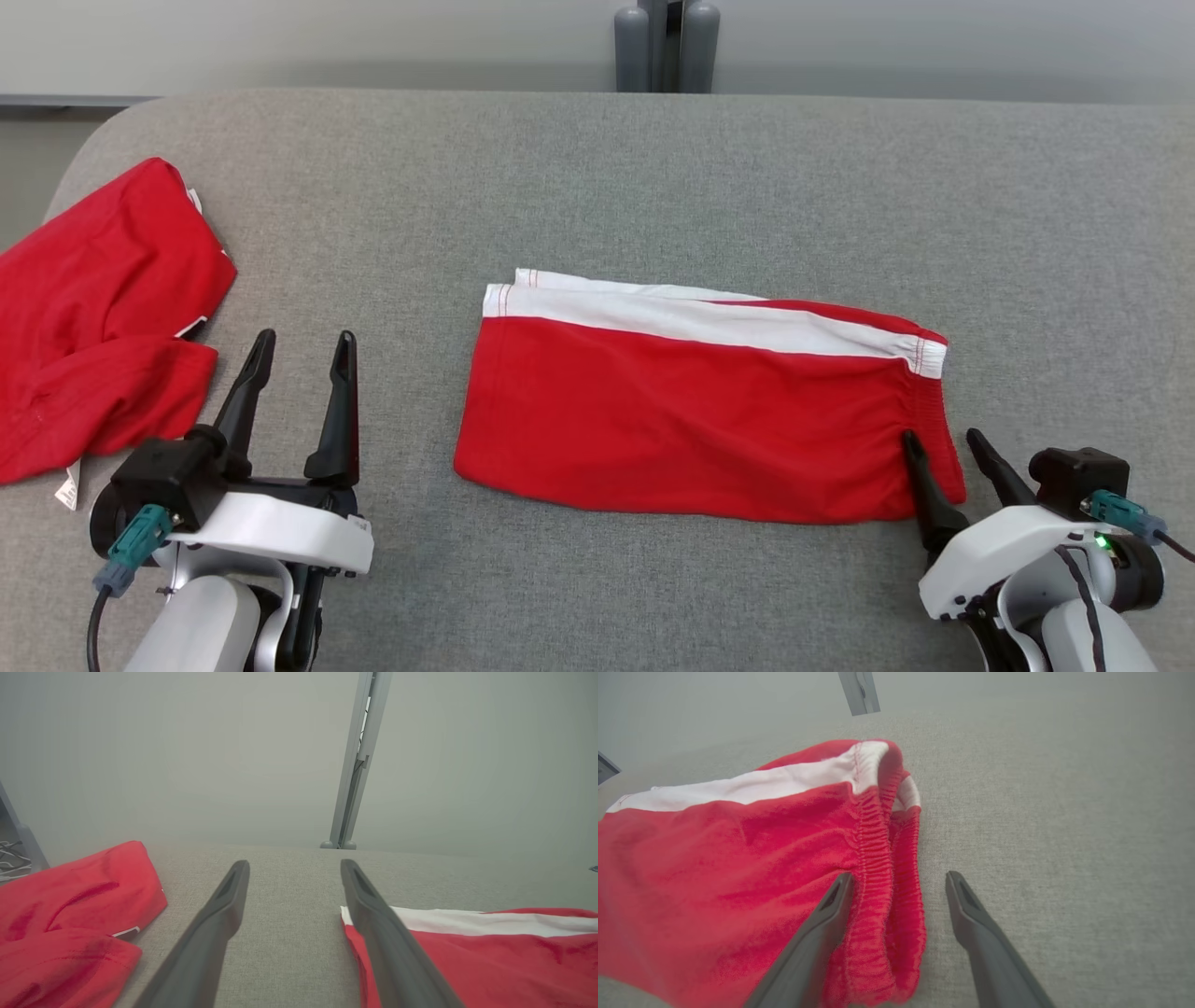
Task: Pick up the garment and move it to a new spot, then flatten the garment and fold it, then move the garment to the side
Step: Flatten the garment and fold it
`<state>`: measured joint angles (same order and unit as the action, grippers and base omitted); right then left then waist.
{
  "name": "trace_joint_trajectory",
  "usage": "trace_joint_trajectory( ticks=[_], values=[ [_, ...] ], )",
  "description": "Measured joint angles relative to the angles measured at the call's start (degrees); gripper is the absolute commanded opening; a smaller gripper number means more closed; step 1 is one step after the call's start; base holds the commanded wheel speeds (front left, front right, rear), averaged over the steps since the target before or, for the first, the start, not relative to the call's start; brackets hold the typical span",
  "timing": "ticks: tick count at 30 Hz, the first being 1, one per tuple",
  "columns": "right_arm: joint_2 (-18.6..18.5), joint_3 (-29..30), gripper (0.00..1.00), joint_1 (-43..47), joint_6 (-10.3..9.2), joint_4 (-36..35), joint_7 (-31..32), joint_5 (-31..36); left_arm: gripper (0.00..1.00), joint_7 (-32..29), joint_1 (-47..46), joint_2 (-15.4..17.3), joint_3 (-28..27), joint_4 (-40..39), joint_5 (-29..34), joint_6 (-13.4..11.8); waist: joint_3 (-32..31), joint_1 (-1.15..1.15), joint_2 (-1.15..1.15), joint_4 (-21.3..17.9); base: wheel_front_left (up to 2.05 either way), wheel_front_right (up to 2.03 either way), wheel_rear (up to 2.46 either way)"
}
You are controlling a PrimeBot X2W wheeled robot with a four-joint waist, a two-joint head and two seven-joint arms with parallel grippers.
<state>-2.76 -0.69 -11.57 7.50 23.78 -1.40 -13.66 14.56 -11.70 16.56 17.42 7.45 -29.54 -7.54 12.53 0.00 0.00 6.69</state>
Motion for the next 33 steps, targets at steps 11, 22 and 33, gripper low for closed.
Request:
trace_joint_trajectory(
  ticks=[11, 22, 33],
  values=[
    [0.2, -2.7, 0.00, -5.0, 0.10, 8.3, -3.2, -7.8, 1.00, 0.2, -1.5, -0.5, -0.6, 1.3, 0.6, 1.0, 1.7, 0.00, 0.00, -0.7, 0.00, 0.00, 0.00],
    [-1.0, 5.2, 0.00, -3.4, 0.16, 9.8, -6.2, -9.0, 1.00, 0.2, -1.5, -0.1, -1.3, 1.2, 0.8, 1.2, 1.6, 0.00, 0.00, -3.5, 0.00, 0.00, 0.00],
    [-0.2, -7.6, 0.00, -3.5, -0.01, -4.3, -4.3, -13.4, 1.00, 0.1, -1.5, 0.6, -1.2, 0.5, 1.1, 1.2, 1.5, 0.00, 0.00, -6.1, 0.00, 0.00, 0.00]
  ],
)
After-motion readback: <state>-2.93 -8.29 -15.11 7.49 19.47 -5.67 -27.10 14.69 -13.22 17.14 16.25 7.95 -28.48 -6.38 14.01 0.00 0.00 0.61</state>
